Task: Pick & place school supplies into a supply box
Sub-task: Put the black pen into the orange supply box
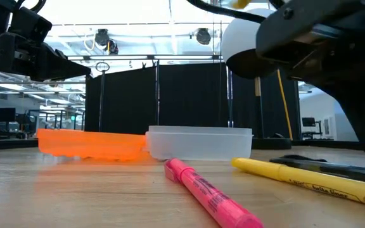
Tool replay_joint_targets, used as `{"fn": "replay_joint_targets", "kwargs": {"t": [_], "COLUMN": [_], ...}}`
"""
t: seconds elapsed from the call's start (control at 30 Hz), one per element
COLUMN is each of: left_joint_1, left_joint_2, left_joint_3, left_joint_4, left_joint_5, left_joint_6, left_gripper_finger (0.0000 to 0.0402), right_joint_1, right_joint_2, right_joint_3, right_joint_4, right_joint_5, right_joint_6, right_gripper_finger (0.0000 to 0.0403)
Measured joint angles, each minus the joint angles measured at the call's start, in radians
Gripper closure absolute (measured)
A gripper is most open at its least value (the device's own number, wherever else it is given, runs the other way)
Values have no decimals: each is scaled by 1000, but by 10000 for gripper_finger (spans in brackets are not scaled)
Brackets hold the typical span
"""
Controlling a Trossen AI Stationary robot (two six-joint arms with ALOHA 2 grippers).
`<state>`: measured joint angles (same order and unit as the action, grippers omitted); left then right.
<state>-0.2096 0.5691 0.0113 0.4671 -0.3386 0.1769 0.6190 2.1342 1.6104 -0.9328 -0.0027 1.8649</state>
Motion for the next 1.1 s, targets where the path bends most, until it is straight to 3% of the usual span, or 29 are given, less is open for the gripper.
{"fn": "replay_joint_targets", "kwargs": {"t": [0.37,0.7,0.77,0.9,1.1], "left_joint_1": [0,0,0,0,0], "left_joint_2": [0,0,0,0,0], "left_joint_3": [0,0,0,0,0], "left_joint_4": [0,0,1,0,0], "left_joint_5": [0,0,0,0,0], "left_joint_6": [1,1,-2,-7,-8], "left_gripper_finger": [355,355,355,355,355], "right_joint_1": [-17,-18,-18,-12,-1], "right_joint_2": [-5,-11,-16,-47,-159], "right_joint_3": [-103,-230,-231,-234,-240], "right_joint_4": [36,151,152,151,140], "right_joint_5": [-56,-157,-157,-115,50], "right_joint_6": [-99,-125,-148,-127,-110], "right_gripper_finger": [245,375,381,376,379]}}
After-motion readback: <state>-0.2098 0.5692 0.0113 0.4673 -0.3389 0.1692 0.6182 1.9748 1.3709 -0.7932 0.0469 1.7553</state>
